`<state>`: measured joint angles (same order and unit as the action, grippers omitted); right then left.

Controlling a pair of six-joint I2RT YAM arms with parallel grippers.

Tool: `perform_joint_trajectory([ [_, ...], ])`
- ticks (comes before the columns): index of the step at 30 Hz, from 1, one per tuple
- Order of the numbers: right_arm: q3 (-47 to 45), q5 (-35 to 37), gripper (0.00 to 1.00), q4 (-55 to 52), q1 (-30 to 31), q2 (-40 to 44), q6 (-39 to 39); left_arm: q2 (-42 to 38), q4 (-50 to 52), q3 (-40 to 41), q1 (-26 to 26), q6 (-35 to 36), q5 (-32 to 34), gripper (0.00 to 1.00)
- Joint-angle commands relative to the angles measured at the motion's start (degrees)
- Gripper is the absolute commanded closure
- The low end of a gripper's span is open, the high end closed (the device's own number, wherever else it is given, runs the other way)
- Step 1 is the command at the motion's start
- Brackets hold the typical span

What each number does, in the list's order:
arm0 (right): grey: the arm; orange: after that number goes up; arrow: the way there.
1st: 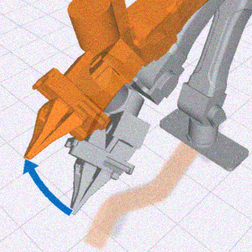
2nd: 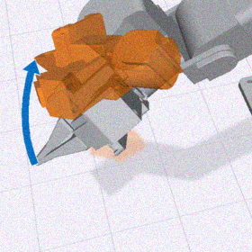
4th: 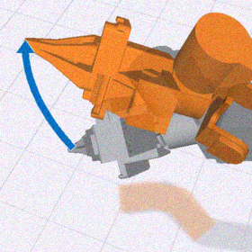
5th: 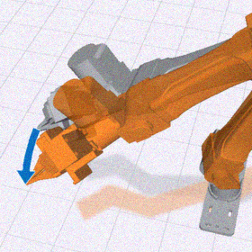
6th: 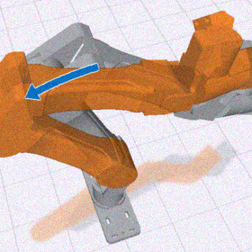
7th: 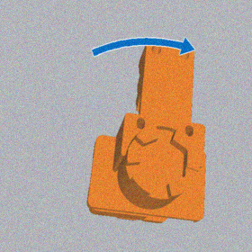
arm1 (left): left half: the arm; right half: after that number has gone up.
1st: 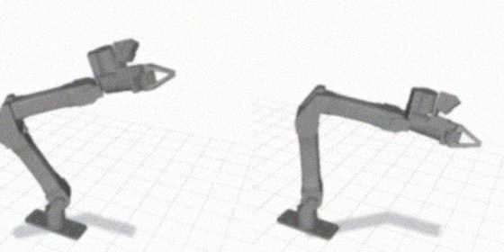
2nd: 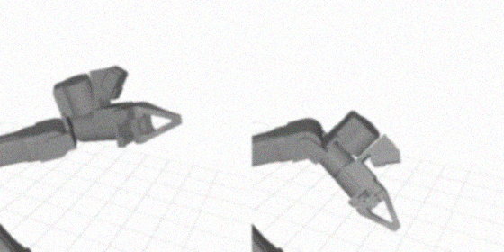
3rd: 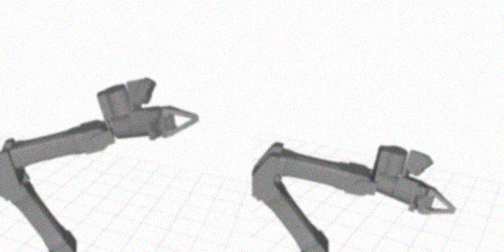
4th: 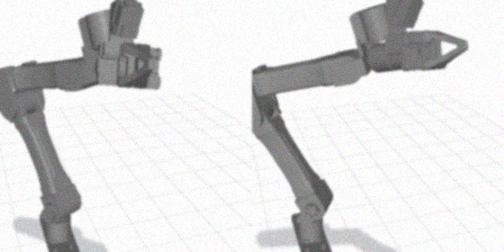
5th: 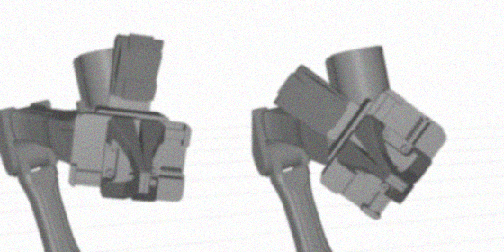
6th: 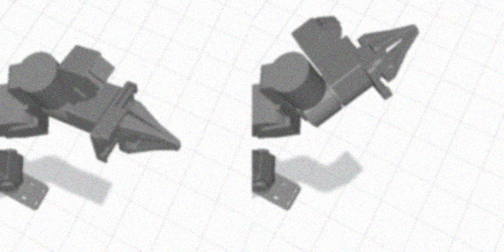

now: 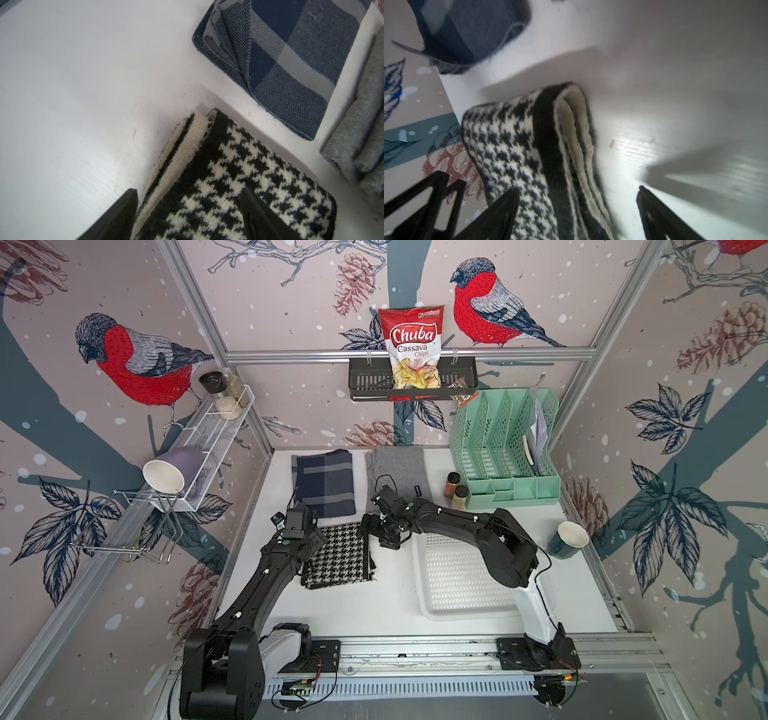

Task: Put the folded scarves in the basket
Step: Pick up the scarf at the center of the board.

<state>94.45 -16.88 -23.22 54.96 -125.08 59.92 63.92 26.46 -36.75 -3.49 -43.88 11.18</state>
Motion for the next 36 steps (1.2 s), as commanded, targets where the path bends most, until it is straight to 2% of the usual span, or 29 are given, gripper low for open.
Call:
perform_joint_trajectory([
  [1,-0.2,0.1,0.09,-1.9,2.1,0.3,-3.0,-0.2,1.1,0.4,0.9,1.2,1.5,0.18],
  [4,-0.8,-0.9,0.13,-0.6,3.1,-0.8,-2.6,0.2,0.8,0.8,1.4,1.8,1.3,0.18],
  [10,-2.4,-3.4,0.23,3.5,3.0,-1.9,-1.3,3.8,-1.2,1.4,2.5,1.8,-3.2,0.21],
  [16,-2.1,-4.3,0.26,4.3,2.2,-2.7,-1.3,6.7,-6.2,4.0,5.6,1.7,-7.8,0.19],
  [21,-2.5,-5.3,0.28,4.9,1.6,-2.9,-1.3,7.3,-10.4,6.1,6.1,1.4,-12.2,0.19],
  [23,-2.6,-5.6,0.3,5.2,1.5,-3.1,-1.1,7.7,-10.9,6.7,6.2,1.1,-12.5,0.24],
  [28,-2.5,-6.7,0.36,6.1,2.1,-3.5,0.0,6.8,-13.6,9.9,6.1,-0.2,-14.5,0.45],
  [34,-2.8,-5.1,0.46,4.6,2.9,-3.6,1.4,4.2,-16.4,12.8,6.2,-2.0,-17.3,0.57],
  [36,-3.0,-4.4,0.51,4.4,2.9,-3.6,1.7,3.1,-17.3,13.6,6.1,-2.3,-17.8,0.64],
])
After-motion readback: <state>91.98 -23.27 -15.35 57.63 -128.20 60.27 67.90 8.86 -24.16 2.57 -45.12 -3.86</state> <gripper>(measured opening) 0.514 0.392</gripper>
